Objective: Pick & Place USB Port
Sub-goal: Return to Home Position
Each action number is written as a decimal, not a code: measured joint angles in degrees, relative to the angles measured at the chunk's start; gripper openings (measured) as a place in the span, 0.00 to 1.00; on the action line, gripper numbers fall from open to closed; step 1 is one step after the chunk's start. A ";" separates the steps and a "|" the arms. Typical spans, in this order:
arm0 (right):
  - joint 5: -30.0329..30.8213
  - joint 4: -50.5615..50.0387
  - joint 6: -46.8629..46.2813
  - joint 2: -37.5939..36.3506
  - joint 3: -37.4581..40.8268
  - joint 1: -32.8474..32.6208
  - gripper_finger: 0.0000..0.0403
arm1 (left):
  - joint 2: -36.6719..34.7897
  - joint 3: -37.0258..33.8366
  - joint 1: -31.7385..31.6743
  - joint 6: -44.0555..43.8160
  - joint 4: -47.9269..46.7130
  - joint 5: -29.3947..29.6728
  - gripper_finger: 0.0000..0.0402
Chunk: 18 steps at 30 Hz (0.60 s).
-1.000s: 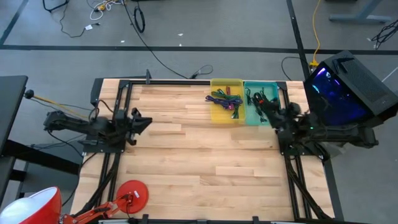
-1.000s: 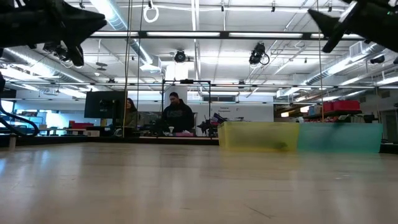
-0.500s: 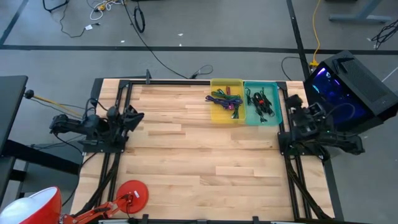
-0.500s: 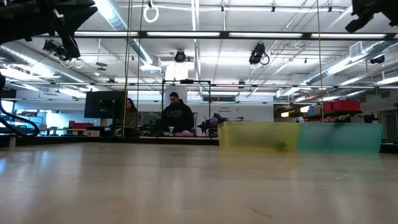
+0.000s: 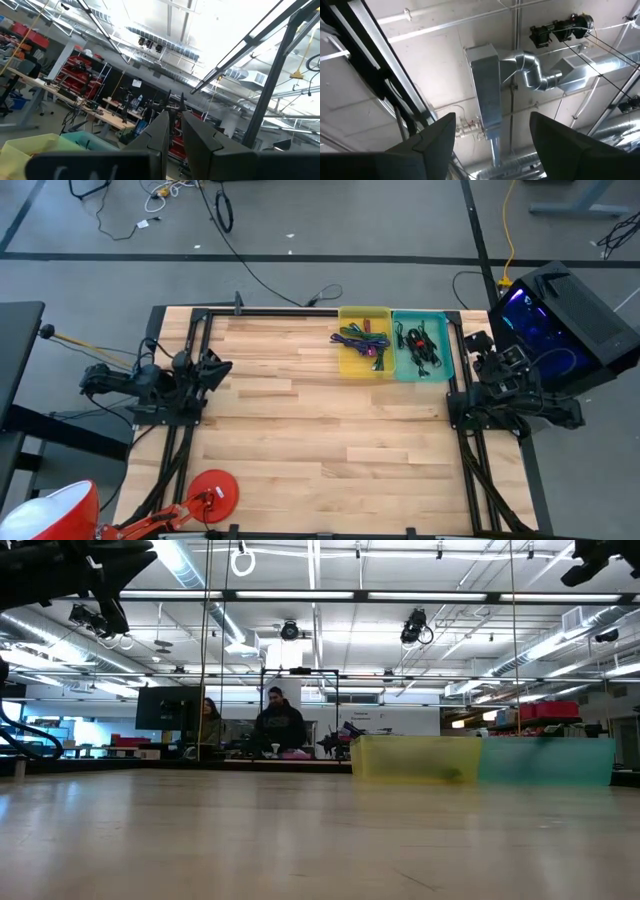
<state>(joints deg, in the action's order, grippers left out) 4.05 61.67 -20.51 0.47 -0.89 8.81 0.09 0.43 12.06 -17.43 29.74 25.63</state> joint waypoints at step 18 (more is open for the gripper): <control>-5.47 -27.82 10.47 0.04 0.00 0.01 0.64 | -0.02 0.00 -5.86 0.01 0.00 0.04 0.14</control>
<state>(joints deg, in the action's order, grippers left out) -1.42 33.85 -10.04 0.51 -0.89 8.82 0.08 0.43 6.20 -17.42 29.74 25.67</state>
